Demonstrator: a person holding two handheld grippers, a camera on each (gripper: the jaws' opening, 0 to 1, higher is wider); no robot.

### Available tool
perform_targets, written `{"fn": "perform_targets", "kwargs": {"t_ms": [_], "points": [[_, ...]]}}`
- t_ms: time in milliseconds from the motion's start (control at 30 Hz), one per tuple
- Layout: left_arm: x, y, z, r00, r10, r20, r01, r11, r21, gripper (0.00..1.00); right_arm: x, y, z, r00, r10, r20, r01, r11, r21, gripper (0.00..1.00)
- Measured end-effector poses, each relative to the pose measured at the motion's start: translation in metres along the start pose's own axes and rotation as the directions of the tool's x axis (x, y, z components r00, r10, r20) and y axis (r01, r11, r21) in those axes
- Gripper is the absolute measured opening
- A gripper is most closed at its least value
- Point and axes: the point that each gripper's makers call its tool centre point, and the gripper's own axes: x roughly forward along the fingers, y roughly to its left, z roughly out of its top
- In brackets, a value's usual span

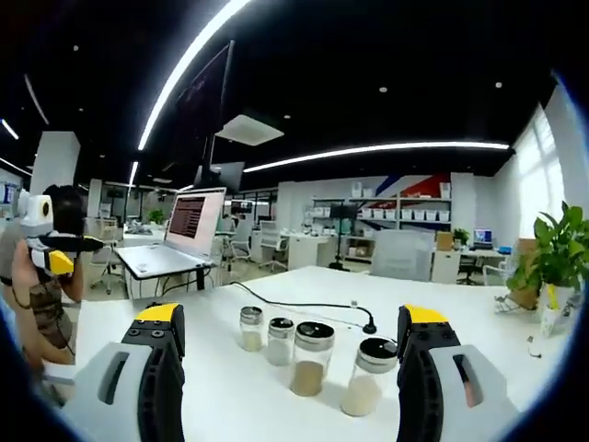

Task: Rotate the seasoning bottle until the label or dispensing opening points toward the visible target arrow and the bottle remains upright within the marked orientation range

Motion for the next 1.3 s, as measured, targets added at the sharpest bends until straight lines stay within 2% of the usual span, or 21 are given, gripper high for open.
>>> {"fn": "perform_targets", "kwargs": {"t_ms": [100, 200, 333, 500, 567, 633, 733, 800, 933, 1000, 1067, 1300], "points": [[0.001, -0.002, 0.0, 1.0, -0.015, 0.001, 0.015, 1.0, -0.008, 0.91, 0.018, 0.001, -0.006, 1.0, 0.01, 0.014, -0.011, 1.0, 0.007, 0.95], [0.002, -0.005, -0.002, 1.0, -0.028, -0.005, 0.028, 1.0, -0.002, 0.9, 0.036, 0.0, -0.019, 1.0, 0.024, -0.007, -0.024, 1.0, 0.006, 0.96], [0.004, -0.01, -0.003, 0.999, -0.051, -0.007, 0.051, 0.999, -0.009, 0.9, 0.056, -0.003, -0.032, 1.0, 0.013, -0.005, -0.013, 1.0, 0.017, 0.97], [0.004, -0.01, -0.005, 0.998, -0.062, -0.012, 0.062, 0.998, -0.019, 0.9, 0.078, -0.002, -0.047, 1.0, 0.024, -0.006, -0.024, 0.999, -0.033, 0.96], [0.004, -0.01, -0.003, 0.998, -0.066, 0.001, 0.066, 0.998, -0.013, 0.9, 0.083, -0.005, -0.054, 1.0, 0.013, -0.01, -0.013, 1.0, -0.012, 0.95], [0.003, -0.012, 0.008, 0.995, -0.076, 0.063, 0.078, 0.996, -0.03, 0.9, 0.088, -0.003, -0.06, 0.999, 0.035, 0.0, -0.035, 0.999, 0.024, 0.94], [-0.002, -0.015, 0.014, 0.991, -0.092, 0.097, 0.098, 0.993, -0.059, 0.9, 0.094, 0.0, -0.066, 0.999, 0.046, 0.005, -0.046, 0.999, 0.023, 0.91], [-0.004, -0.014, 0.014, 0.991, -0.088, 0.101, 0.095, 0.993, -0.066, 0.9, 0.098, 0.0, -0.072, 0.999, 0.041, -0.014, -0.04, 0.999, 0.02, 0.89], [-0.005, -0.005, 0.012, 0.995, -0.04, 0.092, 0.045, 0.997, -0.055, 0.9, 0.105, -0.001, -0.078, 1.0, 0.002, -0.001, -0.002, 0.999, 0.037, 0.87], [-0.004, -0.005, 0.01, 0.996, -0.042, 0.077, 0.045, 0.998, -0.038, 0.9, 0.107, -0.005, -0.078, 0.999, -0.035, 0.018, 0.034, 0.997, 0.065, 0.84], [-0.004, -0.005, 0.01, 0.996, -0.045, 0.075, 0.048, 0.998, -0.04, 0.9, 0.109, -0.004, -0.076, 0.998, -0.04, 0.038, 0.038, 0.997, 0.062, 0.83], [0.002, -0.008, 0.01, 0.996, -0.052, 0.075, 0.056, 0.997, -0.053, 0.9, 0.114, -0.006, -0.084, 0.994, -0.103, 0.022, 0.102, 0.994, 0.042, 0.79]]}}
